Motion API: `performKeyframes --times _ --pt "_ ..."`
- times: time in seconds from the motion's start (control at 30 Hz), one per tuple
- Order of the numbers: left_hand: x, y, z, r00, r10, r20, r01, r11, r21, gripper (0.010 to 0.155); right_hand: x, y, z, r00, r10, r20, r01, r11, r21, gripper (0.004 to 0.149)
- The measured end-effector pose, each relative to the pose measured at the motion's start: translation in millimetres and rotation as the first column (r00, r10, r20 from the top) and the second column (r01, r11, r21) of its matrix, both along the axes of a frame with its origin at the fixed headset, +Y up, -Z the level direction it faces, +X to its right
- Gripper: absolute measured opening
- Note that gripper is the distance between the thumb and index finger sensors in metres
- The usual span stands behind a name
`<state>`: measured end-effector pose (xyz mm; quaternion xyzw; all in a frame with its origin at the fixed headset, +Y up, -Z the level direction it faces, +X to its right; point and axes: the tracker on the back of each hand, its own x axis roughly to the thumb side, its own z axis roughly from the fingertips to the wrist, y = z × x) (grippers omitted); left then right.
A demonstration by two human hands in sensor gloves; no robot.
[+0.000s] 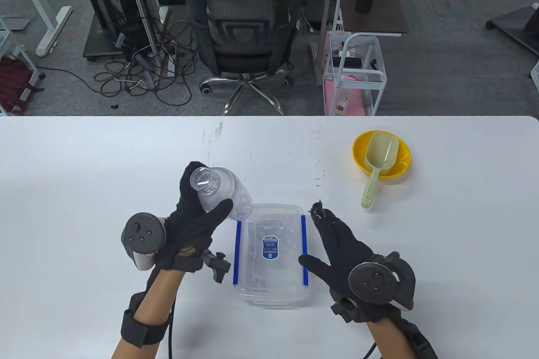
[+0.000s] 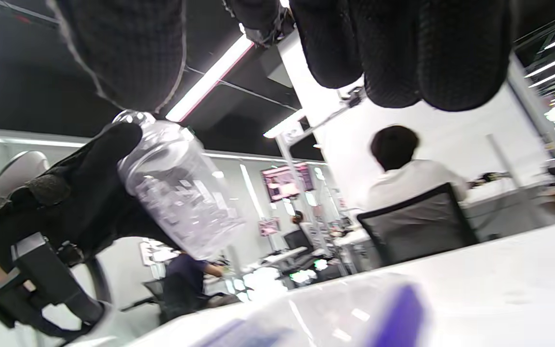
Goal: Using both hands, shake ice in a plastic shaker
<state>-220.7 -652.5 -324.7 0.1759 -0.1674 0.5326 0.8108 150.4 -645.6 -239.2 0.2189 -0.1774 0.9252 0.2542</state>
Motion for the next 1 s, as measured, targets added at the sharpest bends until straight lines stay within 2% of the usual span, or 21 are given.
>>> performKeyframes --times 0.17,0.3,0.47,0.7,0.8,0.87,0.93,1.0 --pt "-21.0 -21.4 -38.7 0.988 -0.101 -0.12 0.091 0.992 -0.086 0.094 32.9 -30.1 -1.3 0.976 0.108 0.189 -0.102 0.994 -0.041 0.087" --pt "-27.0 -38.4 -61.3 0.966 -0.193 -0.174 0.168 0.975 -0.148 0.094 41.9 -50.6 -4.0 0.94 0.197 0.279 -0.186 0.98 -0.068 0.086" --pt "-34.2 -64.0 -83.0 0.944 -0.232 -0.235 0.177 0.956 -0.233 0.094 43.8 -66.2 -9.6 0.914 0.264 0.308 -0.239 0.964 -0.114 0.086" --pt "-47.7 -93.6 -93.9 0.919 -0.271 -0.287 0.177 0.932 -0.315 0.093 40.2 -69.3 -13.0 0.913 0.281 0.294 -0.253 0.959 -0.131 0.087" --pt "-50.3 -92.9 -100.9 0.95 -0.201 -0.237 0.11 0.93 -0.35 0.094 38.9 -70.6 -13.3 0.913 0.291 0.285 -0.261 0.955 -0.141 0.087" --pt "-51.2 -85.5 -99.6 0.934 -0.273 -0.23 0.176 0.913 -0.369 0.097 38.7 -70.9 -12.6 0.912 0.297 0.283 -0.266 0.953 -0.142 0.087" --pt "-52.8 -75.1 -93.5 0.889 -0.38 -0.254 0.287 0.897 -0.336 0.1 39.5 -70.5 -11.6 0.912 0.294 0.285 -0.263 0.954 -0.141 0.087" --pt "-53.9 -62.8 -81.6 0.87 -0.411 -0.272 0.344 0.901 -0.262 0.1 40.5 -69.1 -10.2 0.916 0.282 0.286 -0.253 0.958 -0.134 0.088"
